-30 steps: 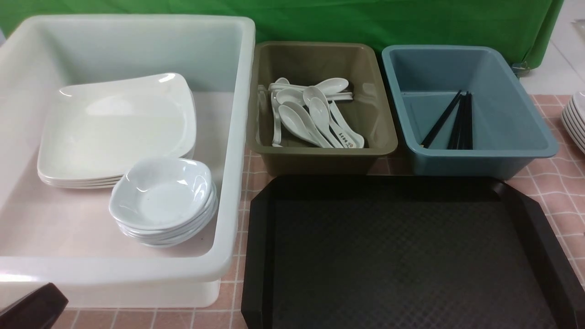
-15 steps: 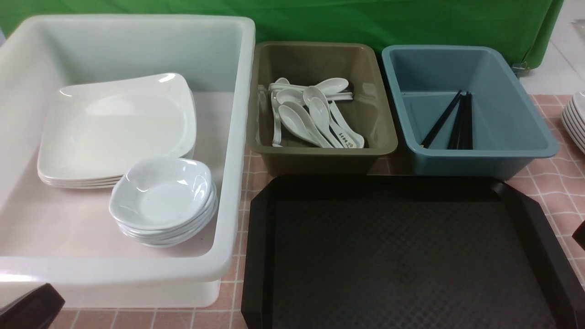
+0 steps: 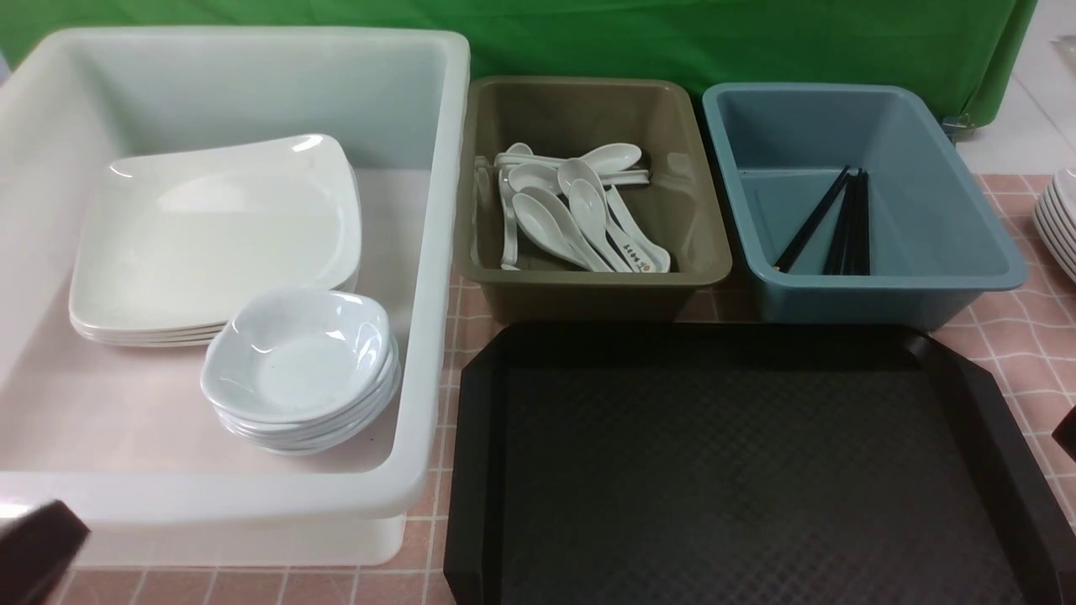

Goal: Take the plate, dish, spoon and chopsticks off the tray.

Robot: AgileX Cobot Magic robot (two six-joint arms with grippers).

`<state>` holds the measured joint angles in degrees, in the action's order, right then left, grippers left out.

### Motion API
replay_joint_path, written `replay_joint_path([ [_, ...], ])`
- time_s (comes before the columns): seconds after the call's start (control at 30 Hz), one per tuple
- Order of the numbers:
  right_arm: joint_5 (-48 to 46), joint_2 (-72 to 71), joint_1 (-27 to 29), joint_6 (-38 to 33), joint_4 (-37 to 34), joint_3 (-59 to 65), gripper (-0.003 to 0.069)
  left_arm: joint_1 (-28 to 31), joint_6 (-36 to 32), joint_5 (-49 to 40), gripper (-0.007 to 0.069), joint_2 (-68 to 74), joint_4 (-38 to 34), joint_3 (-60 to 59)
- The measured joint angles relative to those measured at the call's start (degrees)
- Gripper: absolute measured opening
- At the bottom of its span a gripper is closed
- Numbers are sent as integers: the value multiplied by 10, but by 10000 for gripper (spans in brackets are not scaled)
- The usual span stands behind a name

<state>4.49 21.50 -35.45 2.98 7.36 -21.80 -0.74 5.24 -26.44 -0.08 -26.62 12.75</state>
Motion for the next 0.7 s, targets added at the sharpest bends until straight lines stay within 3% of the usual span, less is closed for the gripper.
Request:
replay_joint_path([
  [0.17,-28,-26,7,0,0,0,78,0,-13,40,21,0,74,0],
  [0.3,-49,-46,49,0,0,6,83,0,-17,45,21,0,103,0],
  [0.57,-67,-126,245,0,0,108,108,0,-18,47,21,0,115,0],
  [0.7,-99,-159,313,0,0,165,121,0,-18,47,21,0,115,0],
])
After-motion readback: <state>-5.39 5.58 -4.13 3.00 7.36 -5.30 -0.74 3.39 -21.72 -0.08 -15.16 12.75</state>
